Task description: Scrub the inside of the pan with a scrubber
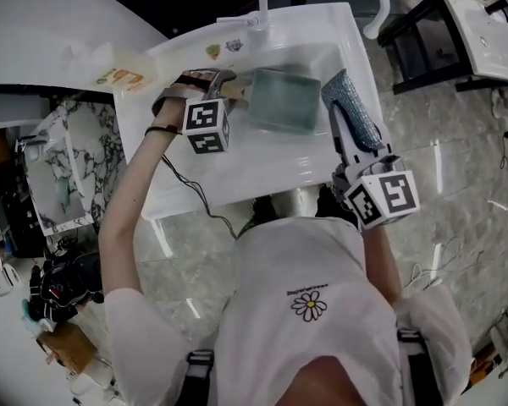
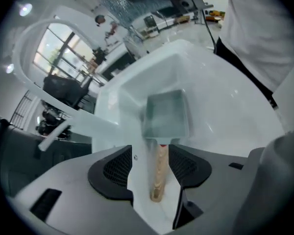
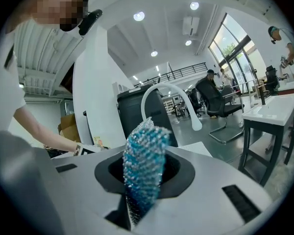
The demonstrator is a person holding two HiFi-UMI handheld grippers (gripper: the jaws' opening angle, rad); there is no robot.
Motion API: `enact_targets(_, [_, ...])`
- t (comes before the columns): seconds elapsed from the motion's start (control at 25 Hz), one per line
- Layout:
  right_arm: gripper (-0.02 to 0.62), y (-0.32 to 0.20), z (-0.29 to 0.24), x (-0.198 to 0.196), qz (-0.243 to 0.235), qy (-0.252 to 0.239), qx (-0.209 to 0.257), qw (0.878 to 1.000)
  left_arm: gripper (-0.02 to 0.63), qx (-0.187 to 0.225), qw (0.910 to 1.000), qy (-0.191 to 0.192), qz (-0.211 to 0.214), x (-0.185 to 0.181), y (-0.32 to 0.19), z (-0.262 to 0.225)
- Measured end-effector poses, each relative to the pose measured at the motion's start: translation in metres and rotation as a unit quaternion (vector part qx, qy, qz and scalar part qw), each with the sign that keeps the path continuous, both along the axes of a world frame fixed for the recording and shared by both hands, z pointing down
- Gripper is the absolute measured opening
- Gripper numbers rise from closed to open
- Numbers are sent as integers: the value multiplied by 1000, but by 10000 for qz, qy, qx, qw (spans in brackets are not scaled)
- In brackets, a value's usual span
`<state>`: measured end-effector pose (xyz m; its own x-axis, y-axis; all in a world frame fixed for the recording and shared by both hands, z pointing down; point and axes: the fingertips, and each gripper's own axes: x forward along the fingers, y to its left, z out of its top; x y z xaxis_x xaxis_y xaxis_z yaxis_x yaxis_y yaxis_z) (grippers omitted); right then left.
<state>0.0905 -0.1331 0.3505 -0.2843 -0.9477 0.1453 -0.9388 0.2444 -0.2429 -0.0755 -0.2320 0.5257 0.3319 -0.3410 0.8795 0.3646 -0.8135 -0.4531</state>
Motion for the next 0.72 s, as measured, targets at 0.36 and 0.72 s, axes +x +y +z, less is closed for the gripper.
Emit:
enact_targets(0.36, [61,-2,38,-3,-86,-60,-488,9988,226,-457,9822,-1821,44,-46,-31,105])
enact_targets(0.72, [61,11,58,-12,-194,-44,-717,9972,162,-177,9757,-2179,-158,-62,-54,134])
